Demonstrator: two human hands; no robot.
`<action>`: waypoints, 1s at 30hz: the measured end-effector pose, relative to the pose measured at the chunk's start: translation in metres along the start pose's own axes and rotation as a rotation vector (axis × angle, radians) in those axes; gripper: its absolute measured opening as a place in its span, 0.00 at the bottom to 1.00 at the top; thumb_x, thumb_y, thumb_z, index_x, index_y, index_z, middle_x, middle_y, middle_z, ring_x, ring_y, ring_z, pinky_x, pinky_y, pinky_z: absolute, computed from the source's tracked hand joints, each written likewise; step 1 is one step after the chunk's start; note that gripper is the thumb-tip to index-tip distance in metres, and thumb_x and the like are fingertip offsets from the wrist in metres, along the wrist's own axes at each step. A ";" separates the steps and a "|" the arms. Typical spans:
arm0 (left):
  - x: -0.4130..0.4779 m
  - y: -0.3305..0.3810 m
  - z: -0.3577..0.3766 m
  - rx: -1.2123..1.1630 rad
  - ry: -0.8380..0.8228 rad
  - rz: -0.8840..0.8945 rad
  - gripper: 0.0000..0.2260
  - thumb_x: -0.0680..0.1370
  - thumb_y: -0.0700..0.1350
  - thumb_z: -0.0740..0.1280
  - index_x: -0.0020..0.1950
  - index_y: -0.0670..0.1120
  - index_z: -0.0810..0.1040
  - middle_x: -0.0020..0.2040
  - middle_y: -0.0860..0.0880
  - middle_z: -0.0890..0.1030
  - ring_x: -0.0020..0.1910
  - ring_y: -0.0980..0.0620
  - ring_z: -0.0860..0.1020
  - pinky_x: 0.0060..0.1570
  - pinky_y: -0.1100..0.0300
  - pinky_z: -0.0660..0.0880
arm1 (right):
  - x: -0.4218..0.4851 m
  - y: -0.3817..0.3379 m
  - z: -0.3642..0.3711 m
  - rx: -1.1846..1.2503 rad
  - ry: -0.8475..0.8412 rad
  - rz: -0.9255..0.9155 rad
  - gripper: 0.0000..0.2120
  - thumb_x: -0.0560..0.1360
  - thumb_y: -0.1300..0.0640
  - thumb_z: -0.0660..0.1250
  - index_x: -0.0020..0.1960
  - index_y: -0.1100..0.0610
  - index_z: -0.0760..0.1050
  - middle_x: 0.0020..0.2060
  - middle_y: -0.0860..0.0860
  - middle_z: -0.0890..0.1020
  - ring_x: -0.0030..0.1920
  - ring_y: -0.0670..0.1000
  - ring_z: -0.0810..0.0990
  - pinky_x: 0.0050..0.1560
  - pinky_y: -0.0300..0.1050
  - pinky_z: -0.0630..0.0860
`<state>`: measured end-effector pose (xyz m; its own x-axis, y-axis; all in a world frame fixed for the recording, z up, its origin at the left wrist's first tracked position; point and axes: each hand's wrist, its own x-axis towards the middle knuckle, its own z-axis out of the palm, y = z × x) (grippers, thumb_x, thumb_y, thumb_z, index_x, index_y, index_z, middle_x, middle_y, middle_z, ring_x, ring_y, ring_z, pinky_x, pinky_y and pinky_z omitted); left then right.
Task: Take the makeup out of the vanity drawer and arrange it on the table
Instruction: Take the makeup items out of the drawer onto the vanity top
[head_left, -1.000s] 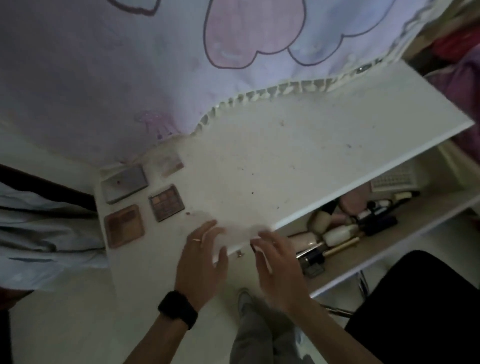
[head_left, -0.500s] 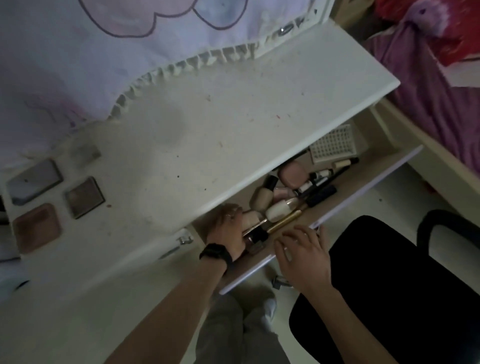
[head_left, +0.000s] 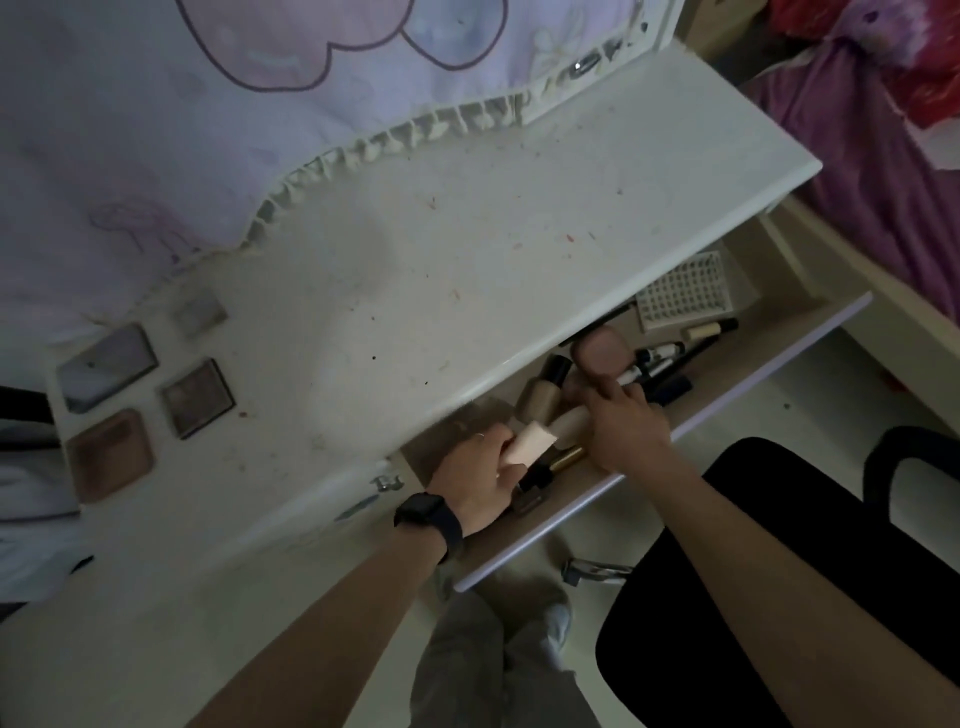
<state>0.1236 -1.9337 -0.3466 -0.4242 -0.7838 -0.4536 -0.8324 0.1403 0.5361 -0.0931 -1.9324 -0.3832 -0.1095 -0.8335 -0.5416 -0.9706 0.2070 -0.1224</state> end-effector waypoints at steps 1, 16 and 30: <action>-0.004 0.005 -0.007 -0.085 0.018 -0.003 0.13 0.80 0.49 0.66 0.62 0.47 0.71 0.56 0.48 0.80 0.52 0.48 0.79 0.47 0.53 0.77 | 0.004 0.001 0.002 -0.024 -0.016 -0.011 0.27 0.77 0.51 0.66 0.75 0.44 0.63 0.71 0.51 0.68 0.69 0.59 0.66 0.63 0.57 0.69; 0.019 -0.035 -0.174 -0.424 0.367 -0.176 0.14 0.79 0.51 0.69 0.64 0.54 0.73 0.54 0.55 0.80 0.48 0.59 0.79 0.45 0.66 0.76 | -0.062 -0.067 -0.064 1.131 0.325 -0.134 0.18 0.65 0.40 0.79 0.53 0.36 0.79 0.46 0.35 0.84 0.45 0.35 0.82 0.38 0.27 0.75; 0.118 -0.105 -0.289 -0.138 0.598 -0.103 0.12 0.73 0.45 0.74 0.55 0.51 0.77 0.47 0.52 0.83 0.44 0.51 0.81 0.41 0.59 0.78 | 0.099 -0.203 -0.147 0.944 0.447 -0.325 0.18 0.70 0.54 0.79 0.54 0.45 0.76 0.49 0.41 0.82 0.49 0.40 0.80 0.48 0.31 0.74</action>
<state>0.2642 -2.2162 -0.2505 -0.0379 -0.9979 -0.0524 -0.7881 -0.0024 0.6156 0.0614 -2.1324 -0.2897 -0.1302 -0.9906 -0.0408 -0.4332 0.0938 -0.8964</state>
